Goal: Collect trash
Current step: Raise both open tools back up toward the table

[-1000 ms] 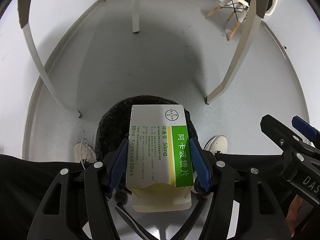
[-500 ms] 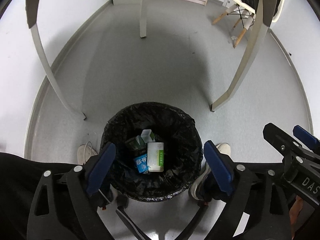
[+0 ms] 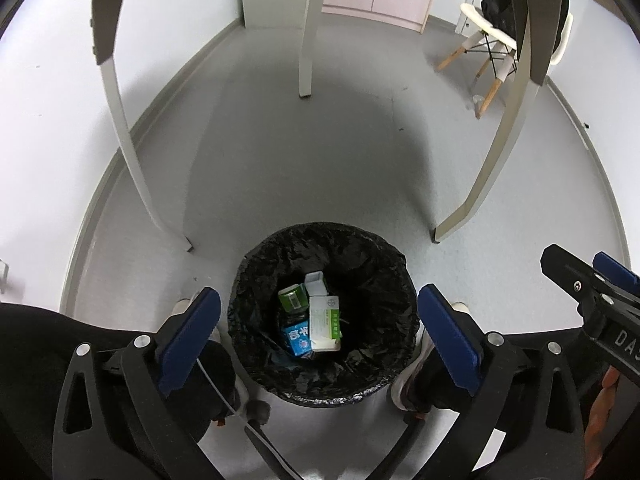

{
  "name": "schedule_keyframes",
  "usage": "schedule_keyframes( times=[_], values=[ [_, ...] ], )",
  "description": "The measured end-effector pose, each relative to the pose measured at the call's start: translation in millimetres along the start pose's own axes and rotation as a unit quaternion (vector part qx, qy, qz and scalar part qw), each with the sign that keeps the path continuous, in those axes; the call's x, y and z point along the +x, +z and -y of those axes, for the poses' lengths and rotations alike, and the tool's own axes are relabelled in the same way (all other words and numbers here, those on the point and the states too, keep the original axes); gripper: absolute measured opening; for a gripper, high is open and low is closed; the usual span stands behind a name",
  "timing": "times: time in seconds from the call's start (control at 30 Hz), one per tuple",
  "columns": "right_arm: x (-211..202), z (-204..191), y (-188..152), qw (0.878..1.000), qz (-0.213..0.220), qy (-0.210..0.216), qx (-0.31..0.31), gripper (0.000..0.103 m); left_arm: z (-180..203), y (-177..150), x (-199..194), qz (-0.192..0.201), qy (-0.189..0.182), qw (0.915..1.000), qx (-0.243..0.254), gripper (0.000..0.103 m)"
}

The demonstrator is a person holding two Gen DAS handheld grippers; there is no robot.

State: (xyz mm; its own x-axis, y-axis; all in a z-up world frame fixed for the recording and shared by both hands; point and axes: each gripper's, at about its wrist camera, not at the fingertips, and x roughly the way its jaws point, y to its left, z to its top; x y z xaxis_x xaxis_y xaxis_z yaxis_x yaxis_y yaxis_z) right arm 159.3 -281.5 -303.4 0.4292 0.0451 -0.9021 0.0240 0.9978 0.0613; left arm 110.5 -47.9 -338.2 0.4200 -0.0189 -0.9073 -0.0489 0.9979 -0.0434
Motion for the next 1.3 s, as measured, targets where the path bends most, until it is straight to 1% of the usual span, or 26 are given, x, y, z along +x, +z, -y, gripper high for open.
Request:
schedule_keyframes(
  times=[0.17,0.37,0.63,0.77,0.97,1.23,1.3],
  values=[
    [-8.7,-1.2,-2.6,1.000,0.009,0.000,-0.002,0.095,-5.9,-1.4,-15.1,0.012,-0.002,0.9999,-0.003,0.097],
    [-19.5,-1.9,-9.0,1.000,0.001,0.008,-0.005,0.095,-13.3,-5.9,-39.2,0.029,-0.005,0.9995,-0.008,0.097],
    [-54.3,-10.5,-15.0,0.999,0.021,0.011,-0.022,0.095,-25.2,-13.9,-71.1,0.040,-0.003,0.9992,-0.006,0.097],
    [-76.8,-15.5,-15.8,0.999,0.043,0.013,-0.026,0.095,-30.3,-15.3,-95.9,0.055,-0.007,0.9984,-0.011,0.097],
    [-112.5,-21.7,-16.1,0.996,0.077,0.016,-0.039,0.095,-32.7,-19.5,-138.7,0.090,-0.008,0.9959,-0.013,0.097],
    [-160.8,-21.2,-17.1,0.992,0.115,0.017,-0.044,0.095,-32.2,-25.7,-178.4,0.114,-0.010,0.9934,-0.014,0.097],
    [-175.4,-21.5,-17.9,0.991,0.128,0.018,-0.046,0.095,-33.8,-28.7,-190.0,0.125,-0.007,0.9920,-0.016,0.097]
  ],
)
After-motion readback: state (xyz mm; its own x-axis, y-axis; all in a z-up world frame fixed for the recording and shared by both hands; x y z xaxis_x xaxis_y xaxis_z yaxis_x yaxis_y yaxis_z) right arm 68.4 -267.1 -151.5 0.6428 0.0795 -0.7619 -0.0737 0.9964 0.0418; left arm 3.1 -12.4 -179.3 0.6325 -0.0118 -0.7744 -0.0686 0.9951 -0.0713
